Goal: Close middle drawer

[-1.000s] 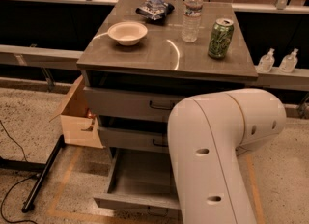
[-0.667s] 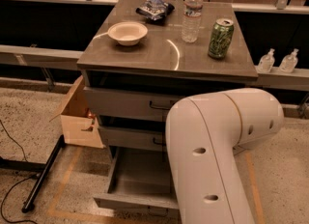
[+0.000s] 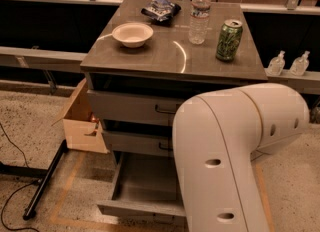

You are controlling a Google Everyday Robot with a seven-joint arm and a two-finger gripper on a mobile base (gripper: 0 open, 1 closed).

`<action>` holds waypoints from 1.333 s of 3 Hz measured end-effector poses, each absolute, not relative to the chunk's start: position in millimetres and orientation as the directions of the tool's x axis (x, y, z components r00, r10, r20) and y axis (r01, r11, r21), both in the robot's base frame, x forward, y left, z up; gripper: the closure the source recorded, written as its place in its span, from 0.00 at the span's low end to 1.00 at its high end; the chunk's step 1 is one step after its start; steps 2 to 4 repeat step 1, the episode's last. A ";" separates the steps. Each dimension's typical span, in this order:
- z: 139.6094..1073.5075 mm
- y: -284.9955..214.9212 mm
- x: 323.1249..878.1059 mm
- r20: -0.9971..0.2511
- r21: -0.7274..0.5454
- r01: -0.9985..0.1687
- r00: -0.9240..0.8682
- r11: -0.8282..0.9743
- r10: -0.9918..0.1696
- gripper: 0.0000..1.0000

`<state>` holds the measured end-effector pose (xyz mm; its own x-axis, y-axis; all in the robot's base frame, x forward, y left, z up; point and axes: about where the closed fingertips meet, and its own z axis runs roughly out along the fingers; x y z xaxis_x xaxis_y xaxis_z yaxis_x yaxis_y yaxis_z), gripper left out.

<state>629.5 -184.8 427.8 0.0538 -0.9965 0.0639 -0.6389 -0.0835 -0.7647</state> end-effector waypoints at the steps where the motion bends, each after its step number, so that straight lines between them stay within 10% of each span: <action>1: 423.6 -188.3 623.4 0.064 -0.755 -0.651 0.043 -0.077 -0.997 0.74; 4: 423.6 -188.3 623.4 0.064 -0.755 -0.651 0.043 -0.077 -0.997 0.74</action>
Offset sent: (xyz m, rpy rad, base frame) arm 0.0000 0.0000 0.0000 0.0000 0.0000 0.0000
